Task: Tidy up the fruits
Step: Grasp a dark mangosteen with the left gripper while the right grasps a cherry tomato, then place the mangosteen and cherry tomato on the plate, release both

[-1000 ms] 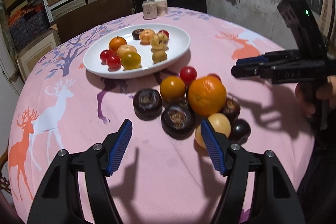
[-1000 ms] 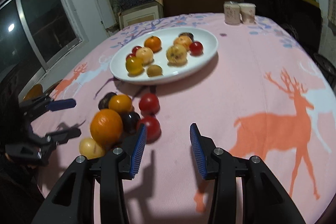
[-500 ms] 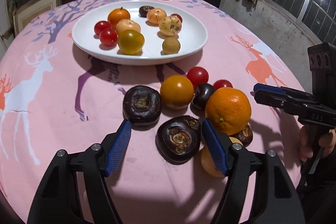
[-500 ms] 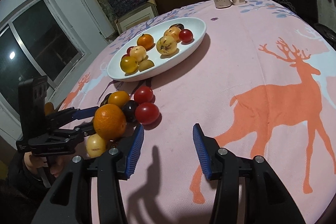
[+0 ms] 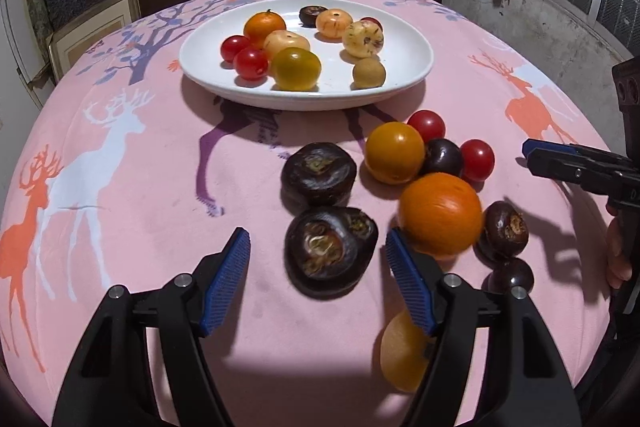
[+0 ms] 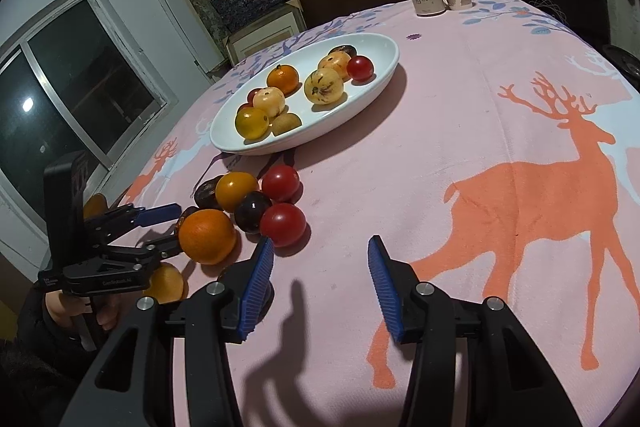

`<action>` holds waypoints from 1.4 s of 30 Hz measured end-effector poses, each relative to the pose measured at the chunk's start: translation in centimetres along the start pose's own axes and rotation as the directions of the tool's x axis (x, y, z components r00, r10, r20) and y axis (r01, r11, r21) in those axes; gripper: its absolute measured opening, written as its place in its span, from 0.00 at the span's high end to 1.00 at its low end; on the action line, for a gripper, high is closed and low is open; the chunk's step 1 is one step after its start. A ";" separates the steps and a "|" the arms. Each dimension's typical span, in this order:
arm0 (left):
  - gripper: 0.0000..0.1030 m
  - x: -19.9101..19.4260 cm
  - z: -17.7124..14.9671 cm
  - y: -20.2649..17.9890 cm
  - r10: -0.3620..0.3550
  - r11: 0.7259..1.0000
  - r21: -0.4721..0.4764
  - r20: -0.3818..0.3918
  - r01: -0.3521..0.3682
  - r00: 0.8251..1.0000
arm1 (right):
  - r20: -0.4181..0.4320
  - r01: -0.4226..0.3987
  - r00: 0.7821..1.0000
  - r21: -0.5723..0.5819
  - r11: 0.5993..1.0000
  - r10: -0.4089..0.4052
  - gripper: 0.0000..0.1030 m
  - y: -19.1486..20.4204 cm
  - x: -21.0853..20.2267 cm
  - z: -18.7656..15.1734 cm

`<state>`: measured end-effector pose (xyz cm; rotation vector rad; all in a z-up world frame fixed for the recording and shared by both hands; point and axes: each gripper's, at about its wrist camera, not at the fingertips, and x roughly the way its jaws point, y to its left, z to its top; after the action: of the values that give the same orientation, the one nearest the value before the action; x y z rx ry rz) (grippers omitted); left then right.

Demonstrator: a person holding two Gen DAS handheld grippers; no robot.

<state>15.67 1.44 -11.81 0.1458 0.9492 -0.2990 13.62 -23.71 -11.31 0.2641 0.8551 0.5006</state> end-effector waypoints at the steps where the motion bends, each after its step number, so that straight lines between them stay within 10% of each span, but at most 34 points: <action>1: 0.33 0.3 0.1 0.0 -0.011 1.000 -0.008 -0.008 0.011 1.000 | 0.000 0.001 1.000 -0.003 1.000 -0.001 0.52 0.1 0.0 0.0; 5: 0.57 0.1 0.0 0.4 -0.005 1.000 0.004 0.007 0.005 1.000 | -0.030 0.038 0.999 -0.039 0.999 -0.039 0.52 0.8 0.6 0.0; 24: 0.57 -1.4 -0.4 1.8 -0.027 0.997 -0.068 0.073 0.032 0.997 | -0.109 0.165 0.975 -0.240 0.957 -0.196 0.61 4.8 5.4 2.5; 42: 0.57 -2.6 -0.7 2.5 -0.033 0.994 -0.101 0.134 0.047 0.990 | -0.028 0.116 0.992 -0.179 0.977 -0.123 0.71 4.2 2.8 2.6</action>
<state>14.43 4.46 -10.11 0.0114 0.8353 -0.2921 15.82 -18.76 -9.73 0.0397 0.8531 0.4668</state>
